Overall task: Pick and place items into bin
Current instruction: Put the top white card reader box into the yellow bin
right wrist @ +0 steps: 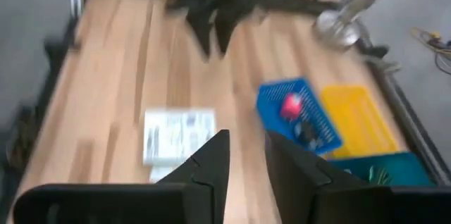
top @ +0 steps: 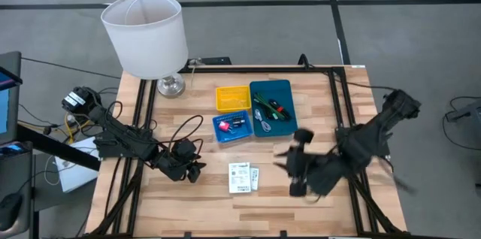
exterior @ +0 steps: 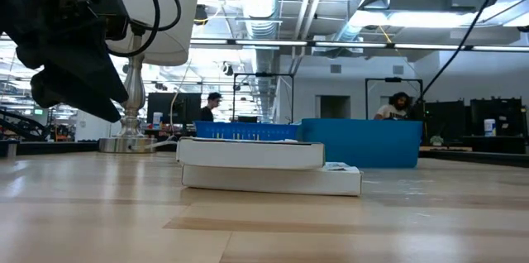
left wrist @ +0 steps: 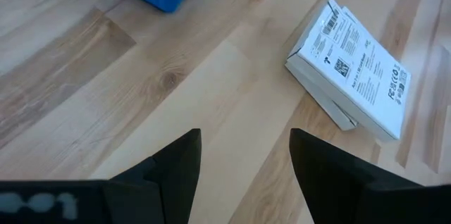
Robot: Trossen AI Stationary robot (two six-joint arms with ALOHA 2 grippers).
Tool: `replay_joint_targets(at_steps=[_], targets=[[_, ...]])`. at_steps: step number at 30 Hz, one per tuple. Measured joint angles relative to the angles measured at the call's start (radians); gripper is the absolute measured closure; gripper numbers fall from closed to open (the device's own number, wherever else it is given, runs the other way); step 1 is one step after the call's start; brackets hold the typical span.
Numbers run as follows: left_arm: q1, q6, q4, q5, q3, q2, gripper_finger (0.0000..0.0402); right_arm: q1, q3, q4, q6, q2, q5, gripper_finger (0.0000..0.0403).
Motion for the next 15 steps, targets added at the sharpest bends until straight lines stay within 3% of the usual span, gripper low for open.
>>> replay_joint_targets(at_steps=[7,15], targets=[[0.000,0.000,0.000,0.005,0.000,0.000,0.0197,0.047,0.000,-0.073,0.028,0.214,-0.009,0.0333],[0.000,0.019,-0.004,0.081,0.000,0.000,0.0197,0.059,0.008,0.095,0.029,0.377,-0.003,0.0336]])
